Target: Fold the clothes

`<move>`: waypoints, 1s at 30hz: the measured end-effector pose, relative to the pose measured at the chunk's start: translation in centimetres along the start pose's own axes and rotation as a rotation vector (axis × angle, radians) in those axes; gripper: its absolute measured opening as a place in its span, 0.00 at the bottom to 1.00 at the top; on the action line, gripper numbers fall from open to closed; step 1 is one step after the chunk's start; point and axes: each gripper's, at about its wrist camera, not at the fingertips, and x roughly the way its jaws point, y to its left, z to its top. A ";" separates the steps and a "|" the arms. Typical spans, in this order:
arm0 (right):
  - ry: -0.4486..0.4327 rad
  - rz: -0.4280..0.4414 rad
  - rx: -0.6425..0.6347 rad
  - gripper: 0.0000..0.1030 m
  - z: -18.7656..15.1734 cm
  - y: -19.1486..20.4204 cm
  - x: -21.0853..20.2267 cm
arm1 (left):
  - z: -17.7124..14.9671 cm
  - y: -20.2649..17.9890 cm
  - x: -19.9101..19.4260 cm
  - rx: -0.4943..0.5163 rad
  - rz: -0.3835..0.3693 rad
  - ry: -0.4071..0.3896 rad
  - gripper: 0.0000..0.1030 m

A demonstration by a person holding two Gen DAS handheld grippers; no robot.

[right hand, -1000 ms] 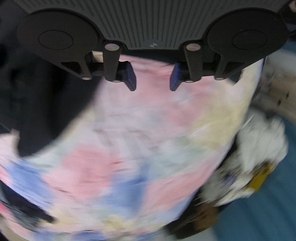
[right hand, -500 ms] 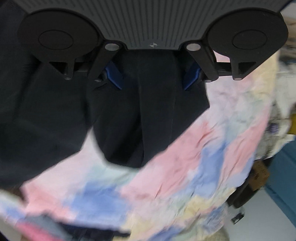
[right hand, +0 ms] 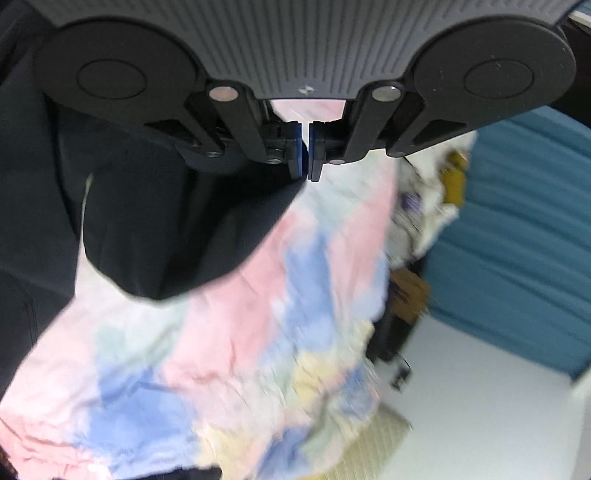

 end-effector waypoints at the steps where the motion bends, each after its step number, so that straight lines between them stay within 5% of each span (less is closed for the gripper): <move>1: -0.016 0.018 0.008 0.02 0.5 0.2 -0.7 | -0.1 -1.1 1.3 0.024 -0.007 0.024 0.68; 4: -0.081 0.047 0.043 0.02 2.5 -0.4 -2.9 | -0.5 -4.6 4.8 0.115 0.004 0.082 0.68; 10: -0.136 -0.060 0.072 0.06 5.1 -4.7 -5.4 | -2.1 -9.5 8.6 0.226 0.001 0.139 0.68; 15: -0.087 -0.135 0.103 0.15 4.7 -8.4 -6.1 | -2.3 -10.2 9.2 0.254 0.021 0.139 0.69; 23: 0.045 -0.102 0.060 0.30 3.6 -6.1 -1.3 | -0.5 -8.2 7.9 0.167 0.049 0.086 0.69; 26: 0.063 -0.076 0.058 0.57 3.8 -4.6 0.6 | 0.1 -7.6 6.9 0.139 0.054 0.054 0.70; 30: 0.081 -0.091 0.067 0.76 4.0 -2.7 3.6 | 0.7 -6.7 5.8 0.101 0.057 0.015 0.70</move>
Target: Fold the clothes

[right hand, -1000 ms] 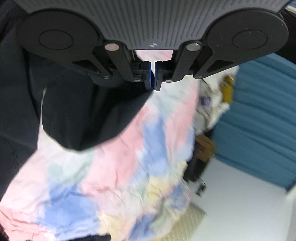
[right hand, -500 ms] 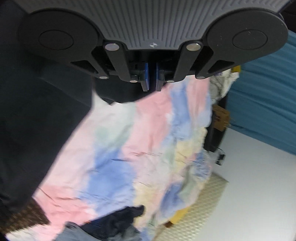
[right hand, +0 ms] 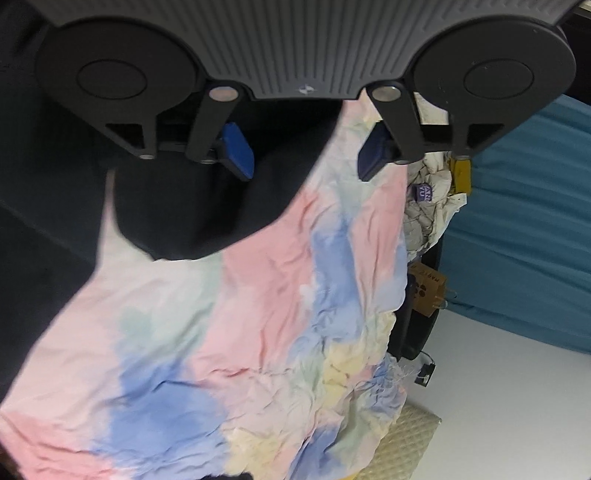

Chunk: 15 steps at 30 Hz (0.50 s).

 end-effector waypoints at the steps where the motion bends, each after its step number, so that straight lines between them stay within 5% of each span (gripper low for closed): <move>1: 0.006 -0.016 0.001 0.76 0.0 0.4 0.8 | 0.1 0.3 -0.2 -0.012 -0.001 -0.007 0.70; 2: 0.025 -0.030 -0.010 0.75 -0.2 0.9 1.5 | 0.1 0.5 -0.4 -0.021 -0.001 -0.013 0.70; 4: 0.064 -0.088 -0.041 0.57 -0.6 1.5 3.0 | 0.1 0.9 -0.8 -0.034 0.000 -0.022 0.70; 8: 0.097 -0.198 -0.114 0.10 -2.0 2.0 3.3 | -0.1 1.3 -1.1 -0.045 0.004 -0.026 0.70; 15: 0.095 -0.137 -0.212 0.02 -4.4 2.8 -5.7 | -0.2 0.9 -0.4 -0.042 -0.012 -0.002 0.70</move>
